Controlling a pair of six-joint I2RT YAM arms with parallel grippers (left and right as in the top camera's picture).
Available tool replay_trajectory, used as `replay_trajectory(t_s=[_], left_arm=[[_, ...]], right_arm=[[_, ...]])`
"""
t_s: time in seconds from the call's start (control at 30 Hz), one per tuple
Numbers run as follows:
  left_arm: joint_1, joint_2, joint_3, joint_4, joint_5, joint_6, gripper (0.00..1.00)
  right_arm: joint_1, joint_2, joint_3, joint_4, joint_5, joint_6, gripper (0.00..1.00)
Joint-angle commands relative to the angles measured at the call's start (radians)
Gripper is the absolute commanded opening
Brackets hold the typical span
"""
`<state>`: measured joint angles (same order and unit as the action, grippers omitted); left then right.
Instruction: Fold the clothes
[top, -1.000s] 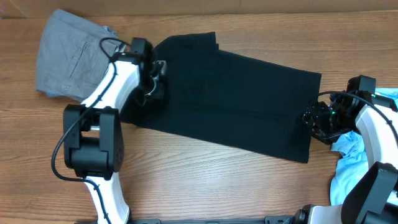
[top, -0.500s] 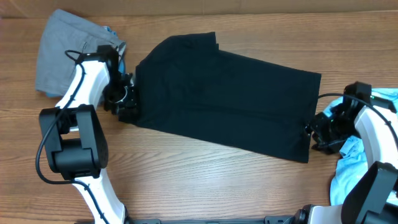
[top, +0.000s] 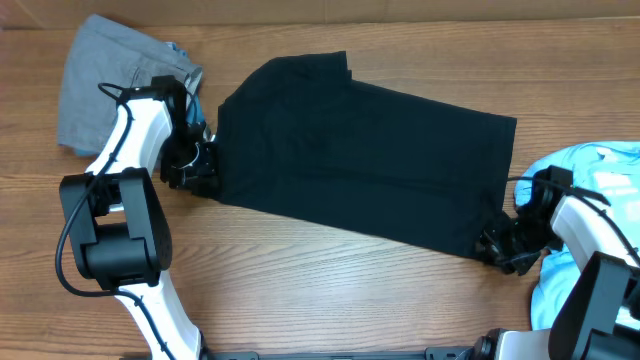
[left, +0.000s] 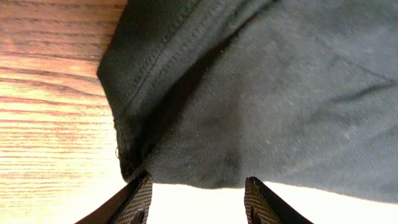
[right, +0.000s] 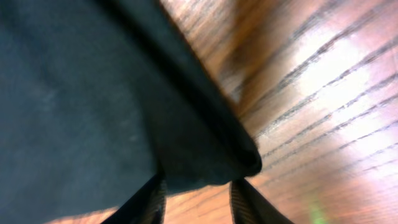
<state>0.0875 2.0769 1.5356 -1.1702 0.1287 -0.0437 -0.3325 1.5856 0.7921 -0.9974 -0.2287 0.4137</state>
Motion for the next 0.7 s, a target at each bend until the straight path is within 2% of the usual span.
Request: replay_trajectory(t_s=[0.0, 0.1, 0.13, 0.2, 0.27, 0.37, 0.5, 0.67], left_arm=[[0.004, -0.033, -0.061, 0.027, -0.017, -0.049, 0.51], [0.004, -0.033, -0.121, 0.084, -0.002, -0.064, 0.49], [0.004, -0.033, -0.143, 0.104, 0.0, -0.07, 0.45], [0.004, -0.033, -0.182, 0.128, 0.0, -0.077, 0.29], [0.004, -0.033, -0.212, 0.125, -0.003, -0.095, 0.04], [0.006, -0.033, -0.232, 0.077, -0.016, -0.113, 0.04], [0.012, -0.046, -0.232, -0.017, -0.056, -0.123, 0.04], [0.039, -0.114, -0.232, -0.099, -0.132, -0.129, 0.04]], right_arm=[[0.0, -0.024, -0.048, 0.037, -0.004, 0.04, 0.33], [0.0, -0.024, -0.067, 0.051, -0.003, 0.045, 0.26], [0.0, -0.024, -0.066, 0.051, -0.003, 0.044, 0.24], [0.0, -0.024, -0.066, 0.046, -0.003, 0.061, 0.17], [0.0, -0.024, -0.066, 0.024, -0.003, 0.079, 0.11], [0.0, -0.028, -0.062, -0.064, -0.02, 0.089, 0.04], [0.0, -0.043, -0.061, -0.153, -0.039, 0.116, 0.04], [0.0, -0.07, -0.058, -0.156, -0.043, 0.171, 0.04]])
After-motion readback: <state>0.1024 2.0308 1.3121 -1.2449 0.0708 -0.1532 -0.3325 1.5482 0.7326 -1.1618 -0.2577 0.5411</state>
